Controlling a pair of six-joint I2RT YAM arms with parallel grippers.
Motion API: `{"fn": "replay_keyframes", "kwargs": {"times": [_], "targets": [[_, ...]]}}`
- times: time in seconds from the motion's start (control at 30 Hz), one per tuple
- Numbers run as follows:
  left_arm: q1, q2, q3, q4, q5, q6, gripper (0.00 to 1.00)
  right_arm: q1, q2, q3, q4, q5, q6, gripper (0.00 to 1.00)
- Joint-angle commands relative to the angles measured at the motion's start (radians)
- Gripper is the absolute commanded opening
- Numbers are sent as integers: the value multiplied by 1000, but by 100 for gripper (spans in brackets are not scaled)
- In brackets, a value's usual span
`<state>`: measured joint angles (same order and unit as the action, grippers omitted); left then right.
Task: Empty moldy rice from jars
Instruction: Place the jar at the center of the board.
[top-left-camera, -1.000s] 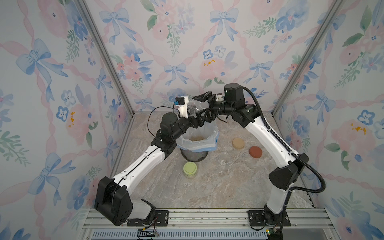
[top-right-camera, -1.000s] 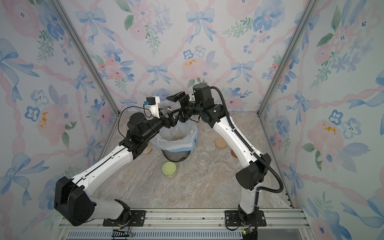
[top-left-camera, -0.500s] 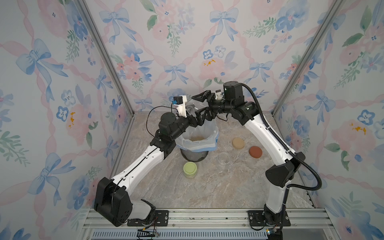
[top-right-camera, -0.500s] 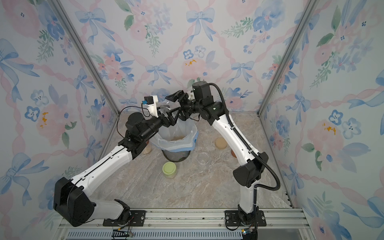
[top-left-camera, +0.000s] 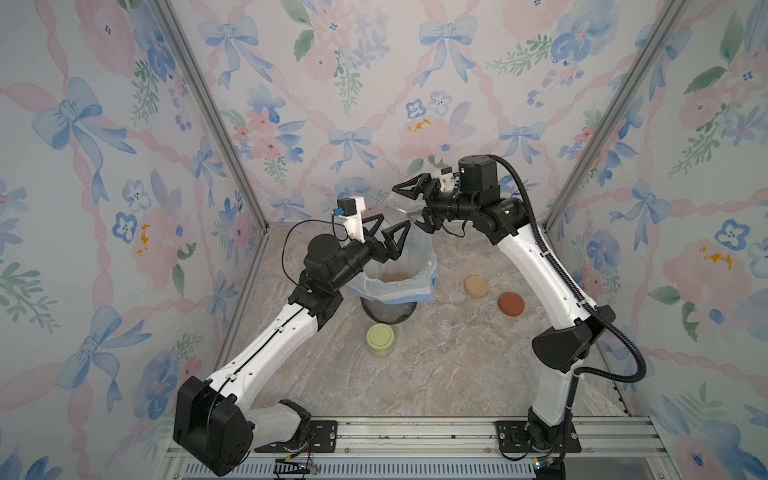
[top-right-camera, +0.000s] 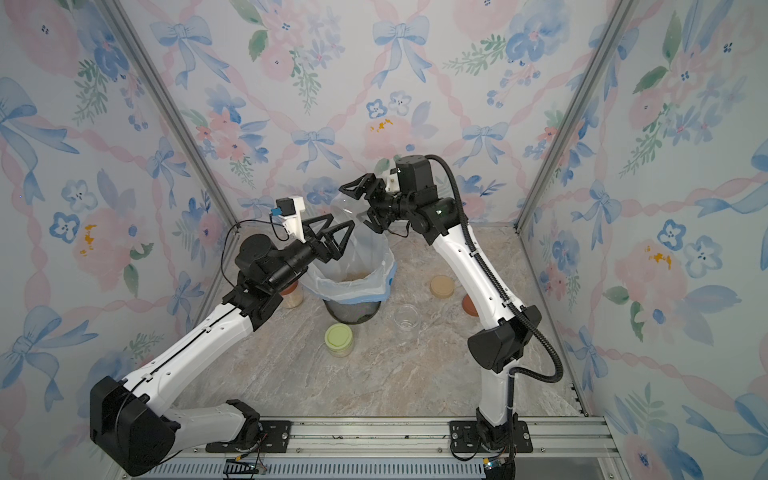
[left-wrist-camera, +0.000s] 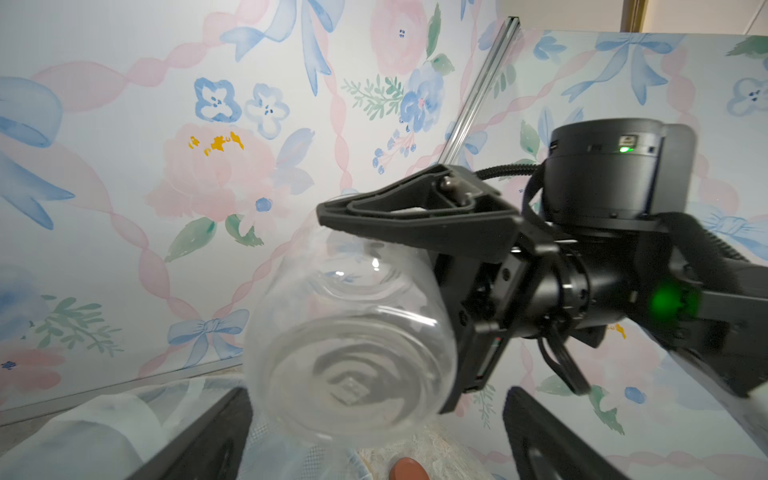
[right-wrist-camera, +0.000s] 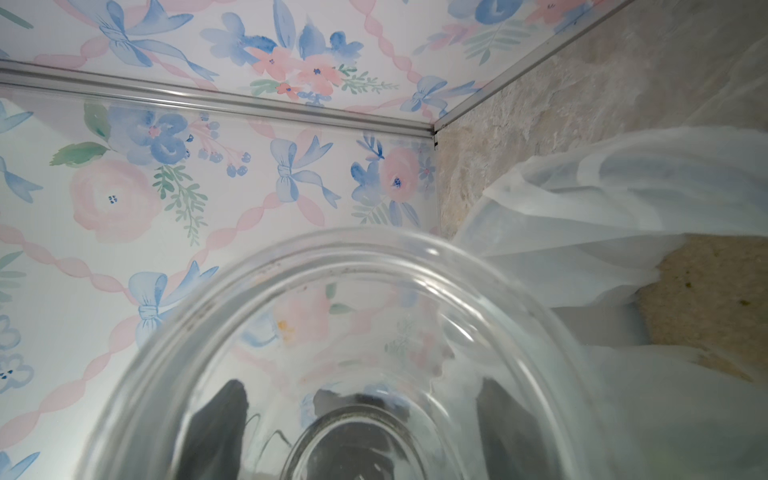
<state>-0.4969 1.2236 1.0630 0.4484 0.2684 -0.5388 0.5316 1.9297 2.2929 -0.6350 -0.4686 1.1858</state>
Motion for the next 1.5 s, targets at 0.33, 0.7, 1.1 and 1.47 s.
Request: {"fn": "replay_keyframes", "kwargs": {"times": [0.33, 0.7, 1.1, 1.47], "targets": [[31, -160, -72, -124, 96, 56, 98, 16, -93, -64, -71, 214, -472, 0], [33, -244, -110, -230, 115, 102, 98, 128, -381, -508, 160, 563, -736, 0], [31, -306, -171, -257, 145, 68, 98, 163, -588, -817, 288, 799, -814, 0], [14, -338, -211, -263, 168, 24, 98, 128, -766, -1101, 258, 984, -830, 0]]}}
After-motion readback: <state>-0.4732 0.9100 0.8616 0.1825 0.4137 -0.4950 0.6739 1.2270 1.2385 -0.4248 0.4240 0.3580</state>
